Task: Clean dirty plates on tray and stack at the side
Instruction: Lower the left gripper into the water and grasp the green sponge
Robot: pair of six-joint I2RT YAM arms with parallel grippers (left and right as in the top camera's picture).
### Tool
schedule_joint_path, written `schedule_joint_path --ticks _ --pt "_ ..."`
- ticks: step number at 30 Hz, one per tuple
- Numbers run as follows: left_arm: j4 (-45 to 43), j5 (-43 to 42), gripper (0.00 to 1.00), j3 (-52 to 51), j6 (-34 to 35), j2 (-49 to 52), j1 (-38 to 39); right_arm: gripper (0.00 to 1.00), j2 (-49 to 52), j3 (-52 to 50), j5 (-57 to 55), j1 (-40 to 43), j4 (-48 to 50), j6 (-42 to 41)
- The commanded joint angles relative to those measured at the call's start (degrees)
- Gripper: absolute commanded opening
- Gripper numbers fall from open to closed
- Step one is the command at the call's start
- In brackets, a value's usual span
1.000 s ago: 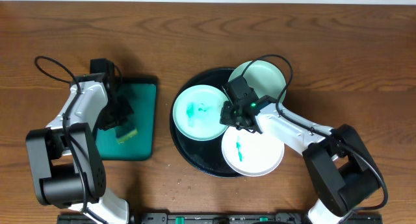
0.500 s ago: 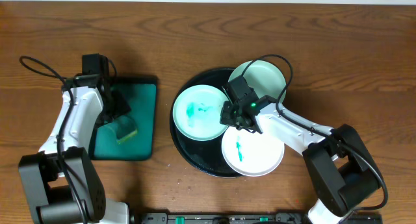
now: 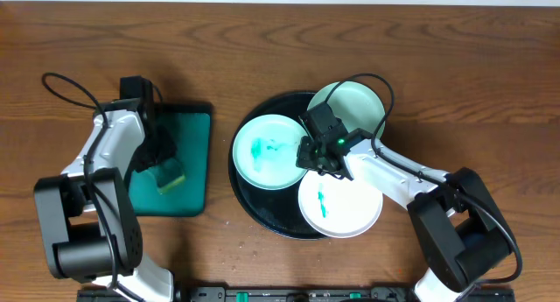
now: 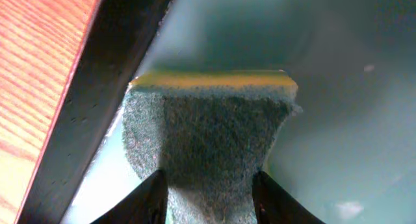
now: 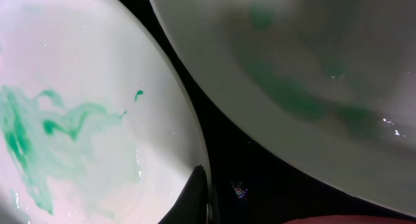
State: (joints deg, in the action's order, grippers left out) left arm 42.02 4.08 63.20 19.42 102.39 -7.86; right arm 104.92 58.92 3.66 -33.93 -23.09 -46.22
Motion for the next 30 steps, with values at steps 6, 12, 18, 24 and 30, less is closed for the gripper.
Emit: schedule_joint_path --ticks 6,12,18,24,30 --pt "-0.57 0.94 0.21 -0.52 -0.46 1.33 -0.26 0.01 0.22 -0.44 -0.39 -0.28 -1.16 1.09" --pt "-0.57 0.92 0.1 -0.52 -0.46 1.33 -0.26 0.01 0.22 -0.44 -0.39 -0.28 -1.62 1.09" --pt "0.11 0.92 0.48 -0.9 -0.44 1.33 -0.26 0.01 0.22 -0.44 -0.39 -0.28 -1.62 1.07" --pt "-2.93 0.92 0.46 -4.31 -0.46 1.36 -0.26 0.01 0.22 -0.44 -0.39 -0.28 -1.84 1.07" --pt "-3.34 0.87 0.11 -4.39 -0.46 1.33 -0.26 0.01 0.22 -0.44 -0.46 -0.28 -1.73 1.07"
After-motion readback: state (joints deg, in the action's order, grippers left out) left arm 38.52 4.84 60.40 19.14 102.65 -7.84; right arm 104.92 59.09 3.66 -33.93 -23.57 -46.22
